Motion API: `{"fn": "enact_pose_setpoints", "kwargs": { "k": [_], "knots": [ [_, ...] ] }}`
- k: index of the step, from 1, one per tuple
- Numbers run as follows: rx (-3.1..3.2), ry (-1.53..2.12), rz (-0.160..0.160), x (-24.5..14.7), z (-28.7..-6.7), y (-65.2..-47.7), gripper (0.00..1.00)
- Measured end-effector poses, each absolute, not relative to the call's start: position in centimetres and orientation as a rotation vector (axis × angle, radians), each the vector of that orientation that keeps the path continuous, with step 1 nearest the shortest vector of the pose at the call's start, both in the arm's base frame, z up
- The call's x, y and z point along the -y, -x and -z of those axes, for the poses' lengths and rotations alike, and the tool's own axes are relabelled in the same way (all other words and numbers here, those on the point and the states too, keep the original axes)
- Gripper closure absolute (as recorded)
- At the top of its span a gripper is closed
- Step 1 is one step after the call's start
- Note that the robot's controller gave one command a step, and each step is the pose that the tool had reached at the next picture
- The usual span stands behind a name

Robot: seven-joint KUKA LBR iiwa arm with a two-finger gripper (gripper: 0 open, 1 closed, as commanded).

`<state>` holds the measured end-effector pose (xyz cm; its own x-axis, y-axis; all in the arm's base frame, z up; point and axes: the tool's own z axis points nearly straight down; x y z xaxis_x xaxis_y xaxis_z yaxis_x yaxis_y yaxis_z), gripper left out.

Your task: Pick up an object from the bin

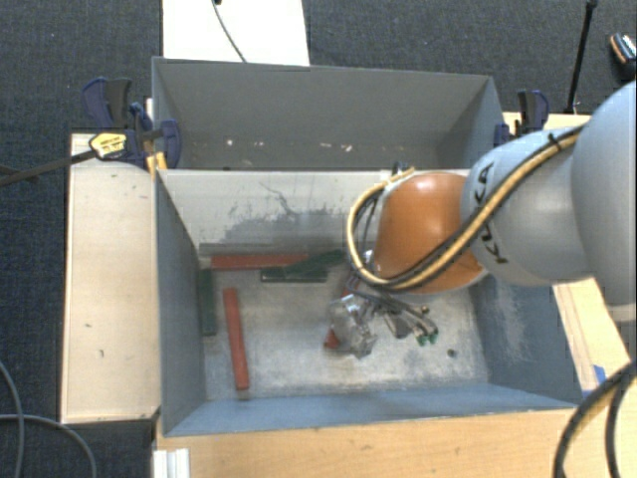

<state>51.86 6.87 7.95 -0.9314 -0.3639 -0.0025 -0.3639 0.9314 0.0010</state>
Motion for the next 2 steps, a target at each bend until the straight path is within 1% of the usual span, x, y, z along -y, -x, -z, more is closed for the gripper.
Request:
{"fn": "enact_pose_setpoints", "kwargs": {
  "k": [1,2],
  "knots": [
    [-3.085,0.580,-0.002,-6.87,-7.95,-51.86,0.00],
    [-3.085,0.582,-0.002,-6.87,-7.95,-51.86,1.00]
  ]
}}
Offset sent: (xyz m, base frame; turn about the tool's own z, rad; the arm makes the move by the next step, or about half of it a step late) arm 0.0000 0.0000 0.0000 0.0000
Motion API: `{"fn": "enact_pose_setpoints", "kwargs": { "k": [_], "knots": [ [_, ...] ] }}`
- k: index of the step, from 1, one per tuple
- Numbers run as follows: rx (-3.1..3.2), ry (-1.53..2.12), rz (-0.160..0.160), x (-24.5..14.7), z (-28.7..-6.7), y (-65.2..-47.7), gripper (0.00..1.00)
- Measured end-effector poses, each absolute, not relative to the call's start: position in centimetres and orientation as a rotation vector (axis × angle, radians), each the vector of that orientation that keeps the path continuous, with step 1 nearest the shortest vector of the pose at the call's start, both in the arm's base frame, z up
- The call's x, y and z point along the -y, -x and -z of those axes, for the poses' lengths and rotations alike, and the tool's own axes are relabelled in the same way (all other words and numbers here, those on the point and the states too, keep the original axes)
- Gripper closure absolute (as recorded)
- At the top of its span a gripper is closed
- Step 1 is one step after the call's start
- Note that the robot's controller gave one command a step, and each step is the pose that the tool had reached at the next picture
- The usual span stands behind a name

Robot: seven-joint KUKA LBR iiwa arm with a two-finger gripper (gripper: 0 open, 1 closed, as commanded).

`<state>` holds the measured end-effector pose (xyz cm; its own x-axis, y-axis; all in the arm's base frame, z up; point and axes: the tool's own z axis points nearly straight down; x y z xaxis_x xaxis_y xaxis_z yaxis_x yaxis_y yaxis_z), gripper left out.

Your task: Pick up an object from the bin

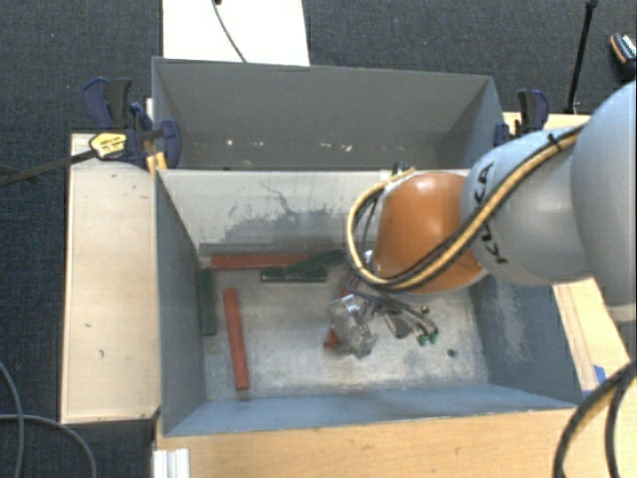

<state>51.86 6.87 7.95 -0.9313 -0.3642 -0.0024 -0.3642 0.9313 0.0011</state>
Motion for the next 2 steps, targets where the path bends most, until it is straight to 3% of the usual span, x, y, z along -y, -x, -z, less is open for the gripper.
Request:
{"fn": "enact_pose_setpoints", "kwargs": {
  "k": [1,2],
  "knots": [
    [-3.027,0.816,-0.003,-11.6,-8.0,-52.8,1.00],
    [-3.114,0.402,0.001,-7.5,-13.0,-48.6,1.00]
  ]
}}
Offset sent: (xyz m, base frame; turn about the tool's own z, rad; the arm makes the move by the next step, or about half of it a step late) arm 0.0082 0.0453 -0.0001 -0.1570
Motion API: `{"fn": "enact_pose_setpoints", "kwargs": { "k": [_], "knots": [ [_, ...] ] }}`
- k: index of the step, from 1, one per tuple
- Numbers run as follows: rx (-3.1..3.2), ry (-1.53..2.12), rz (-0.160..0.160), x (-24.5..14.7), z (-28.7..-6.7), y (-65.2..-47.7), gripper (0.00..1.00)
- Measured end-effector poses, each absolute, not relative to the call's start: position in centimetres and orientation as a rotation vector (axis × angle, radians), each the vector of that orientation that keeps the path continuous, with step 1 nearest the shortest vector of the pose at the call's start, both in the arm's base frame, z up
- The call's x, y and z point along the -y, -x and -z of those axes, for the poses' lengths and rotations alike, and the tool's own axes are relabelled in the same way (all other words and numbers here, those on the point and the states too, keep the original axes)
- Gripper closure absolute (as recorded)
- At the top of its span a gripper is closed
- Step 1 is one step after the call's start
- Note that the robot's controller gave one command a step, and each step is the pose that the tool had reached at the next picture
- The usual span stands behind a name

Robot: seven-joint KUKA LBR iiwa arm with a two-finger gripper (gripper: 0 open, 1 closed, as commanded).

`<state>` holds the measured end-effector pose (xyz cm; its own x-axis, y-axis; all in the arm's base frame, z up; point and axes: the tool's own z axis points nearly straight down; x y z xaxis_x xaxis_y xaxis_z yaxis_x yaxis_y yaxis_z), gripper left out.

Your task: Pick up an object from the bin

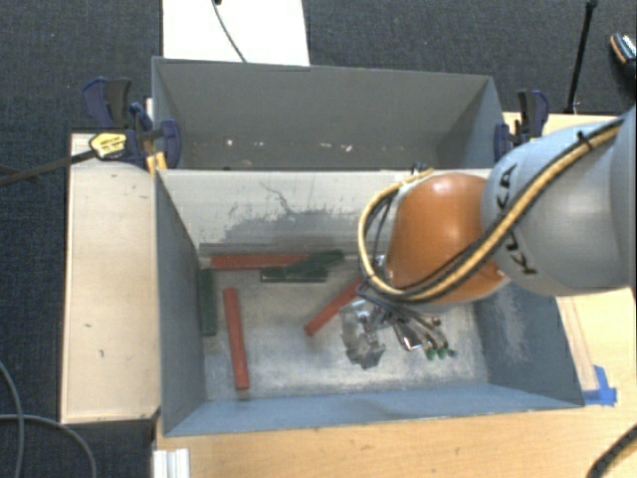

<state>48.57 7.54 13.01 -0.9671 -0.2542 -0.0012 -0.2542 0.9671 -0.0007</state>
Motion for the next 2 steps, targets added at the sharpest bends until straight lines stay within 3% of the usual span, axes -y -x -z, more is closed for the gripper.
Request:
{"fn": "enact_pose_setpoints", "kwargs": {
  "k": [1,2],
  "knots": [
    [-3.115,0.406,0.000,-7.6,-12.9,-48.5,0.00],
    [-3.063,0.679,-0.003,-11.5,-7.1,-55.7,0.00]
  ]
}}
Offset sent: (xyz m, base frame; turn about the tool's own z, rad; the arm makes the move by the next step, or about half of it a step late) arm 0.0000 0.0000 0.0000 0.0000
